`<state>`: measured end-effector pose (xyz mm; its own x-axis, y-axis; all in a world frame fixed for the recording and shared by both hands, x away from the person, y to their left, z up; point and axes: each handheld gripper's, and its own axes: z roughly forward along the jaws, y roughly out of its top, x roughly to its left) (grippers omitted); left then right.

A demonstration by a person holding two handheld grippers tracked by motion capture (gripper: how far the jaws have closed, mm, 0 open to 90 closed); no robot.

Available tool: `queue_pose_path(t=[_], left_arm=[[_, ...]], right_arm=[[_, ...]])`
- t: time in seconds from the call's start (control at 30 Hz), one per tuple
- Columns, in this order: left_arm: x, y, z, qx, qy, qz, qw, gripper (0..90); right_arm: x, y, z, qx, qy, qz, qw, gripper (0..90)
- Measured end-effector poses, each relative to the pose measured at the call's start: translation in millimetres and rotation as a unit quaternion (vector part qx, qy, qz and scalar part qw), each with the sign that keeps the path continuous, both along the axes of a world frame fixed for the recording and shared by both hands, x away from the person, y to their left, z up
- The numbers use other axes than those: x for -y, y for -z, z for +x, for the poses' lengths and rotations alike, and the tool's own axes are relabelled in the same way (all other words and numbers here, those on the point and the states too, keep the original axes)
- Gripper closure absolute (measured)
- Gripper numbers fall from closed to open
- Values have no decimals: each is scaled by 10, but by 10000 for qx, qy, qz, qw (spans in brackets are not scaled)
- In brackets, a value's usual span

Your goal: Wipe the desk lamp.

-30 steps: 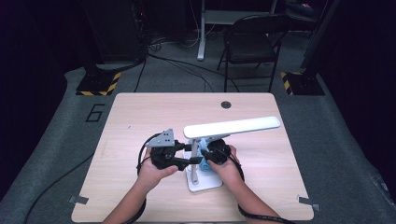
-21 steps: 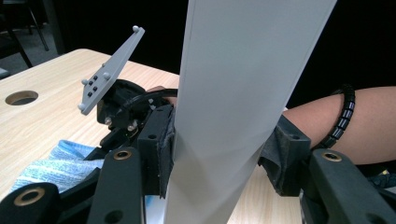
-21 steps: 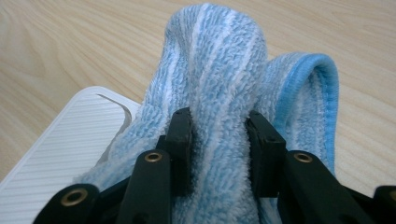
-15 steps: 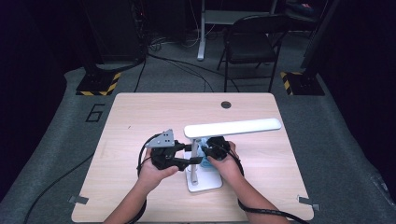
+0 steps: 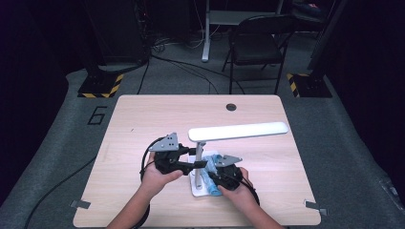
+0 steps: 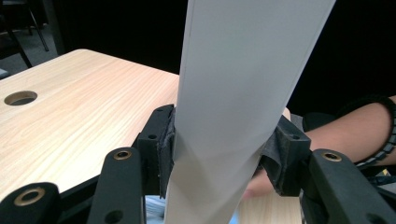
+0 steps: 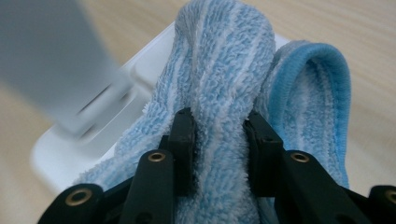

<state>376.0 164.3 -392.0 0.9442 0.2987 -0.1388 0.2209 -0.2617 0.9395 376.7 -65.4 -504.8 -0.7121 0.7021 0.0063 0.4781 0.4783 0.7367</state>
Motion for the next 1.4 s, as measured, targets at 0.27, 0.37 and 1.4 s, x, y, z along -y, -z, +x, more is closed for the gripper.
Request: queue_pose_path(t=[0.27, 0.37, 1.4], left_arm=[[-2, -2, 0, -4, 22, 17, 10000, 498], [-5, -4, -7, -24, 0, 16, 10000, 498], [-15, -1, 14, -105, 8, -39, 9999, 493]], right_arm=[[25, -33, -301, -110, -213, -106, 9997, 674], [55, -18, -300, -121, -281, -9, 9995, 677], [173, -66, 418, -284, 472, 420, 9976, 592]])
